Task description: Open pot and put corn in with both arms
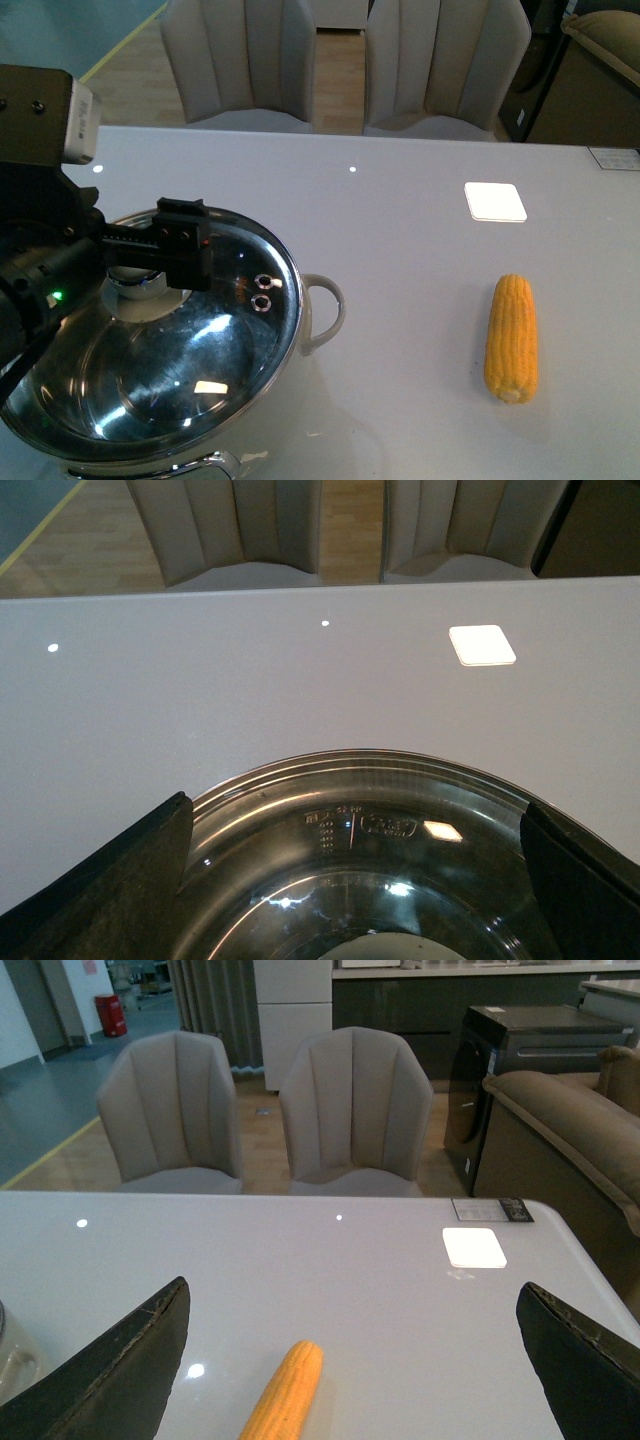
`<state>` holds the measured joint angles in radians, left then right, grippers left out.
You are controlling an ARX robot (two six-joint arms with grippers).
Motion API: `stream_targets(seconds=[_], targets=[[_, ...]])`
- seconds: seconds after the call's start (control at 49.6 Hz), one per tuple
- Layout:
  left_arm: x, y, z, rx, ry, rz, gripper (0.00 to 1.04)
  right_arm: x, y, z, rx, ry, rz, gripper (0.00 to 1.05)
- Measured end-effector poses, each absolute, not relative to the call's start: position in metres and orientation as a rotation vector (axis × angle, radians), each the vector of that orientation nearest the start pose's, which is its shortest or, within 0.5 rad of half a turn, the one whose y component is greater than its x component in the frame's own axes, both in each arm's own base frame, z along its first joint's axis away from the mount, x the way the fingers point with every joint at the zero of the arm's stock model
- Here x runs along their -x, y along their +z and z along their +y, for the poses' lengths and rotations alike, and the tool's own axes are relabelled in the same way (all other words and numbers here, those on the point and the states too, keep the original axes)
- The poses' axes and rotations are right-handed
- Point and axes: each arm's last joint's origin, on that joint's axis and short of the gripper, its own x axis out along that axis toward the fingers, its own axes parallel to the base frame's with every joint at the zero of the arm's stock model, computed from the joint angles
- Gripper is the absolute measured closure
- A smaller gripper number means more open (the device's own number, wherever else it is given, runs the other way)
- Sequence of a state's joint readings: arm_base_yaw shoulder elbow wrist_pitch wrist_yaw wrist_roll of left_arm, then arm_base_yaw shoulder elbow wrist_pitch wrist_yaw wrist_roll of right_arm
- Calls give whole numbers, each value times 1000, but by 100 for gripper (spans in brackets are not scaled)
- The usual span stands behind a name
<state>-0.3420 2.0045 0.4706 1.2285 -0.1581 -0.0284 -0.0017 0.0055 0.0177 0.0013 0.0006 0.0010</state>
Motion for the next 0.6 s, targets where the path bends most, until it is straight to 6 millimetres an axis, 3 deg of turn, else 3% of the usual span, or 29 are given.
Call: stream_targets(seconds=[0.605], targets=[[-279,55,-107,-31,-128,355,7,-97,169,0,-1,-2,-14,9]])
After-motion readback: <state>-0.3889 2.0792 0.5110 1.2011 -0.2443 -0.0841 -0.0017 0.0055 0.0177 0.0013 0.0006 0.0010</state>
